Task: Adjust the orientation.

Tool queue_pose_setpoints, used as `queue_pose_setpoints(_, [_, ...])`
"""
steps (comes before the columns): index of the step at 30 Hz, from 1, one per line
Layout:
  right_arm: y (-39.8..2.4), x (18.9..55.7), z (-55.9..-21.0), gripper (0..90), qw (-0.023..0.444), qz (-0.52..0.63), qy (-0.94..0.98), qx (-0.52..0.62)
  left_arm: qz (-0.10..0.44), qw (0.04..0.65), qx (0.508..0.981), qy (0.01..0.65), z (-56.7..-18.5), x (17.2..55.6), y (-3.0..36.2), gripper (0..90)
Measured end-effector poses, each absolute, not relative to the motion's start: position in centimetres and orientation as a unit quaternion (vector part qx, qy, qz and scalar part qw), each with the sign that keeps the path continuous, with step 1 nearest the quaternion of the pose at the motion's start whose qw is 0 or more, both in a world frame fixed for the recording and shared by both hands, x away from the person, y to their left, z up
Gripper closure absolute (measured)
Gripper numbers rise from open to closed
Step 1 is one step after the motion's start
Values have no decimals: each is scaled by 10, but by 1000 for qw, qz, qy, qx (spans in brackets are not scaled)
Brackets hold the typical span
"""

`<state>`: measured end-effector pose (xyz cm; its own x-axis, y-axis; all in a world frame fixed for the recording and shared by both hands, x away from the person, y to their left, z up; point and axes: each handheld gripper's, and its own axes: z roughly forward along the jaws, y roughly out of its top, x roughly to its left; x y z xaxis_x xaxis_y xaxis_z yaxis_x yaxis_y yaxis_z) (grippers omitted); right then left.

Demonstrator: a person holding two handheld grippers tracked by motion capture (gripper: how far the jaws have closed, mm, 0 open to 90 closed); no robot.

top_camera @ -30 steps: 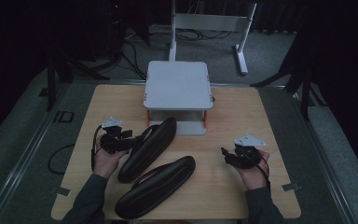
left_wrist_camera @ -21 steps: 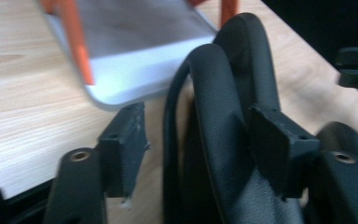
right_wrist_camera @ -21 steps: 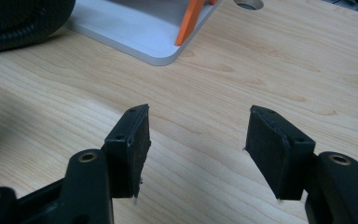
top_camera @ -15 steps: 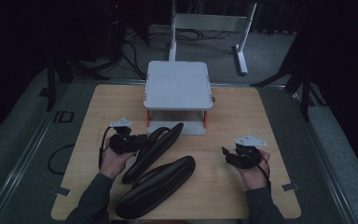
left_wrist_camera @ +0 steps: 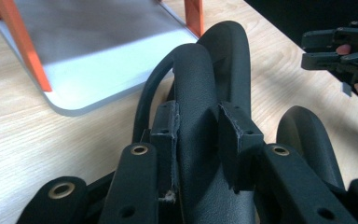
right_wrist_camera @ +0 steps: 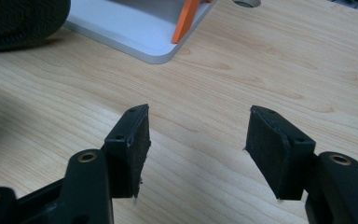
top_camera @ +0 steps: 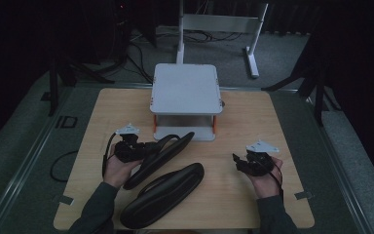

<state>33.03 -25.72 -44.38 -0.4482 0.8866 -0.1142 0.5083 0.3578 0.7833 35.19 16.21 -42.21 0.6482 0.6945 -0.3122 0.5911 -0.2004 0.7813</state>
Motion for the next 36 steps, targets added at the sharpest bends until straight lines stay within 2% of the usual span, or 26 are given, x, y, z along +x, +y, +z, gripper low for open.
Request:
queue_pose_setpoints(1, [-257, 330, -444, 393, 273, 346, 777, 448, 54, 481, 769, 418, -421, 351, 166, 711])
queue_pose_setpoints(2, [-258, 330, -444, 393, 274, 347, 777, 448, 49, 489, 762, 422, -420, 351, 169, 771])
queue_pose_setpoints(5, [-259, 330, -443, 393, 274, 347, 776, 449, 93, 467, 761, 440, -417, 347, 177, 832])
queue_pose_setpoints(8, [-259, 330, -443, 393, 274, 347, 776, 449, 111, 470, 745, 460, -414, 344, 188, 837])
queue_pose_setpoints(10, [-259, 331, -444, 393, 274, 347, 777, 449, 146, 459, 734, 479, -408, 336, 199, 835])
queue_pose_setpoints(15, [-256, 330, -444, 394, 273, 345, 780, 445, 184, 424, 743, 484, -416, 333, 191, 835])
queue_pose_setpoints(21, [-257, 330, -444, 394, 273, 347, 779, 445, 189, 402, 746, 496, -430, 332, 183, 821])
queue_pose_setpoints(23, [-257, 330, -444, 394, 272, 346, 779, 446, 178, 411, 745, 494, -433, 331, 184, 825])
queue_pose_setpoints(29, [-250, 328, -443, 394, 267, 350, 786, 434, 166, 434, 738, 489, -430, 327, 186, 643])
queue_pose_setpoints(36, [-226, 325, -436, 393, 237, 376, 799, 404, 161, 456, 733, 478, -418, 308, 193, 573])
